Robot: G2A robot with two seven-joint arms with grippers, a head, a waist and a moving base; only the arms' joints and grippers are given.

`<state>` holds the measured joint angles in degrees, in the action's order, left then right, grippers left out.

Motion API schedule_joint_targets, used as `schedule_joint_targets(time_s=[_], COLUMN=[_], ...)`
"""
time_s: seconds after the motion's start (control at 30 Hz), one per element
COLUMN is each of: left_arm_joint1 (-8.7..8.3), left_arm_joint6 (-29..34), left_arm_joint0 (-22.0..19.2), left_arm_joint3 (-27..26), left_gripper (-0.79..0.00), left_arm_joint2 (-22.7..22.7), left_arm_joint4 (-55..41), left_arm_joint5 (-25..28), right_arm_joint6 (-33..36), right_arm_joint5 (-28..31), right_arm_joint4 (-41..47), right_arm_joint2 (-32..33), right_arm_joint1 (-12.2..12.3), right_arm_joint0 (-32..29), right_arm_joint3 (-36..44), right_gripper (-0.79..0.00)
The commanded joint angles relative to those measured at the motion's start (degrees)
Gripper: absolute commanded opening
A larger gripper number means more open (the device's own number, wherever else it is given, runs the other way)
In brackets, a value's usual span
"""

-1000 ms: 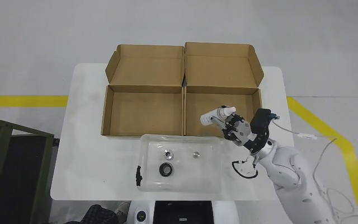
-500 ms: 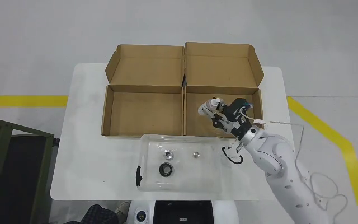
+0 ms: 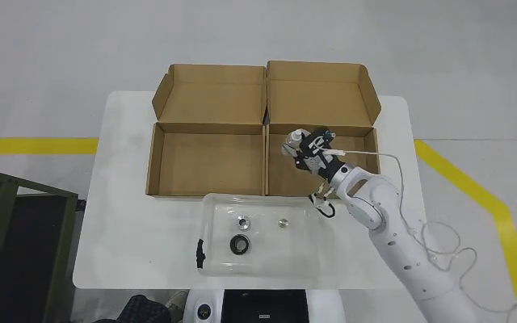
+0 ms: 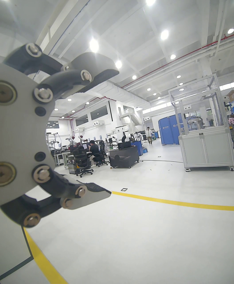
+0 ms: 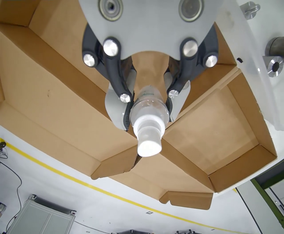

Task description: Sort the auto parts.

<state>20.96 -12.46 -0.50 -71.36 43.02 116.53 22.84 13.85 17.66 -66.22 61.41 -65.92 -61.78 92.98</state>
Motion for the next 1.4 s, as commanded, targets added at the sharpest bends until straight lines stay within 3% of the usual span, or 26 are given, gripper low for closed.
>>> schedule_joint_targets(time_s=[0.0, 0.5, 0.6, 0.63, 0.67, 0.97, 1.37], left_arm_joint1=[0.00, 0.00, 0.00, 0.00, 0.00, 0.00, 0.00], left_arm_joint6=[0.0, 0.0, 0.0, 0.0, 0.0, 0.0, 0.0], left_arm_joint0=[0.0, 0.0, 0.0, 0.0, 0.0, 0.0, 0.0], left_arm_joint3=[0.0, 0.0, 0.0, 0.0, 0.0, 0.0, 0.0], left_gripper=[0.000, 0.000, 0.000, 0.000, 0.000, 0.000, 0.000], left_arm_joint2=[0.0, 0.0, 0.0, 0.0, 0.0, 0.0, 0.0], left_arm_joint4=[0.0, 0.0, 0.0, 0.0, 0.0, 0.0, 0.0], left_arm_joint5=[0.0, 0.0, 0.0, 0.0, 0.0, 0.0, 0.0], right_arm_joint6=[0.2, 0.7, 0.8, 0.9, 0.9, 1.5, 6.9], right_arm_joint5=[-0.4, -1.4, -1.2, -1.1, -1.1, 0.1, 3.9], right_arm_joint4=[-0.1, -1.2, -1.3, -1.3, -1.3, -1.7, -4.6], right_arm_joint2=[-0.8, -4.1, -4.3, -4.4, -4.4, -2.2, 5.7], right_arm_joint1=[-0.3, -1.9, -2.1, -2.2, -2.2, -1.9, 0.4], right_arm_joint0=[0.9, 4.2, 4.4, 4.4, 4.4, 2.0, -8.9], right_arm_joint3=[-1.0, -7.6, -8.0, -8.1, -8.1, -3.8, 16.3], right_gripper=[-0.785, -0.779, -0.453, -0.299, 0.000, 0.000, 0.000])
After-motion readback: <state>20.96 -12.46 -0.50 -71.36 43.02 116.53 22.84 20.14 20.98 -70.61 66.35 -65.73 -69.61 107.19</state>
